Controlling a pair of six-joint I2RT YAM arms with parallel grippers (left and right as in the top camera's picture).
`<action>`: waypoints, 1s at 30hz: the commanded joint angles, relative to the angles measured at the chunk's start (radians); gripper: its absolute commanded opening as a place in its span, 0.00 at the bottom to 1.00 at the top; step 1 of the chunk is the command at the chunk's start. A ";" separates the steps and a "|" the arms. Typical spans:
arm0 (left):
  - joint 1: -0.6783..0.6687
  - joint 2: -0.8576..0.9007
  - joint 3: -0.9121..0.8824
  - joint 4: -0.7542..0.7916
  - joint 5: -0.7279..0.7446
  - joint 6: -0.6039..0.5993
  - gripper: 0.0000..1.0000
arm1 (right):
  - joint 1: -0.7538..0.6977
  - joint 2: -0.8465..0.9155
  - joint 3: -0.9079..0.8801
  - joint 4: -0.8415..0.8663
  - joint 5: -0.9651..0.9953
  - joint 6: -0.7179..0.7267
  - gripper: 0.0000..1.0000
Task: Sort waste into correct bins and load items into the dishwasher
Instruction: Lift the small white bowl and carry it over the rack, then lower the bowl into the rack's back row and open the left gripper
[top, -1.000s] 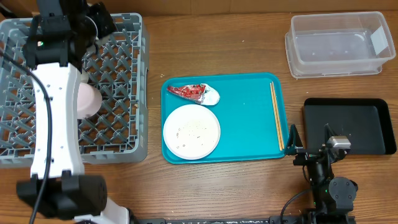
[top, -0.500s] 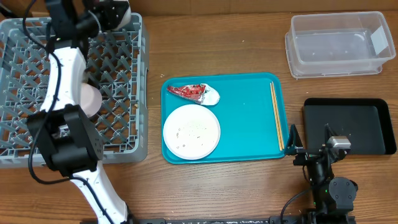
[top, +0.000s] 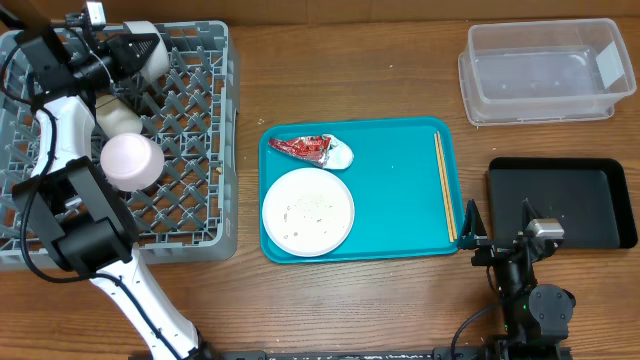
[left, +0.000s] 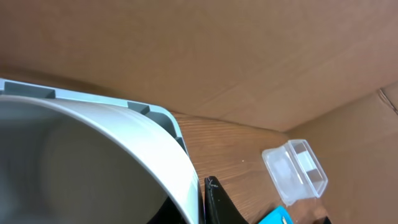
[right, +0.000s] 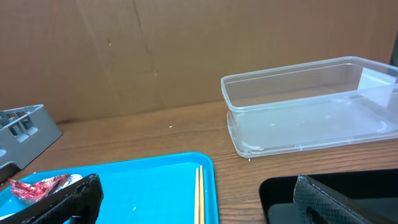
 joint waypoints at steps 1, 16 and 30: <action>-0.007 0.052 0.003 0.048 0.122 -0.003 0.14 | 0.003 -0.009 -0.010 0.006 0.010 0.003 1.00; -0.007 0.077 0.003 0.401 0.304 -0.220 0.04 | 0.003 -0.009 -0.010 0.006 0.010 0.003 1.00; -0.004 0.086 0.003 0.143 0.165 -0.092 0.04 | 0.003 -0.009 -0.010 0.006 0.010 0.003 1.00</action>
